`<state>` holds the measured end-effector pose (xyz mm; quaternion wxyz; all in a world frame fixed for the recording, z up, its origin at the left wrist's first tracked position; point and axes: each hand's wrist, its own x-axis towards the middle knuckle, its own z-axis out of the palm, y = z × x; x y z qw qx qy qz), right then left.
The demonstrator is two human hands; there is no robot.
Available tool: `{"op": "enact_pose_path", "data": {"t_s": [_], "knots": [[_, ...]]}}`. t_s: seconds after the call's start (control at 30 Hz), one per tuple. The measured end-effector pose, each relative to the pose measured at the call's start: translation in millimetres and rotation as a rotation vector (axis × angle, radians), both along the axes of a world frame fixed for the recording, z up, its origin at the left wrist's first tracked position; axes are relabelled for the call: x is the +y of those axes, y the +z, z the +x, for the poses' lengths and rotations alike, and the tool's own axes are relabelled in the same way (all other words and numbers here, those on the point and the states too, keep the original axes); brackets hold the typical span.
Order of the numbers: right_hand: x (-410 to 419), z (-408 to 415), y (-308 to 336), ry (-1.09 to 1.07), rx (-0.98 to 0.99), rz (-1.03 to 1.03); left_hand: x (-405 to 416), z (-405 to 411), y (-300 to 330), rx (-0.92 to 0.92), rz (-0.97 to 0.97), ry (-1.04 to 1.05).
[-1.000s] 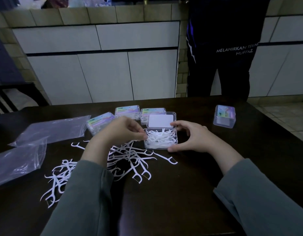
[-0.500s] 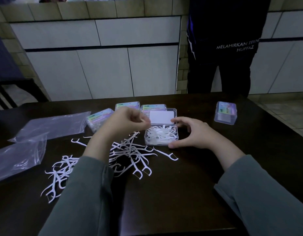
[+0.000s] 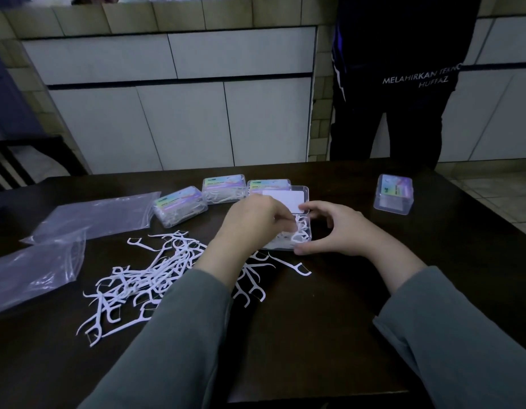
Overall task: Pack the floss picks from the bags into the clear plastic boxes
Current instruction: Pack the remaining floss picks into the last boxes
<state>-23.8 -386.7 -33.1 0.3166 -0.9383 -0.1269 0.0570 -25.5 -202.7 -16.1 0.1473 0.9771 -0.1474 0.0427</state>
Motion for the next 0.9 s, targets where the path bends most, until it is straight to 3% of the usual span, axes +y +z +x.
{"op": "enact_pose_path", "data": {"t_s": [0.07,0.2,0.33,0.5,0.73,0.9], "knots": [[0.3,0.1,-0.6,0.001,0.005,0.001,3.8,-1.5,0.8,-0.063,-0.009,-0.005],[-0.3,0.6,-0.8,0.011,0.000,-0.007,7.0,-10.4,2.5,-0.092,-0.230,-0.002],[-0.8,1.2,-0.6,0.019,-0.002,-0.019,5.5,-14.8,7.3,0.049,-0.098,0.002],[-0.8,2.2,-2.3,-0.002,-0.007,-0.012,24.4,-11.1,12.2,0.208,-0.207,-0.042],[0.6,2.3,-1.4,0.000,-0.009,-0.021,33.3,-2.2,3.3,0.134,-0.248,0.004],[-1.2,4.0,-4.7,-0.001,-0.018,-0.016,28.1,-3.7,3.6,0.144,-0.149,0.001]]}}
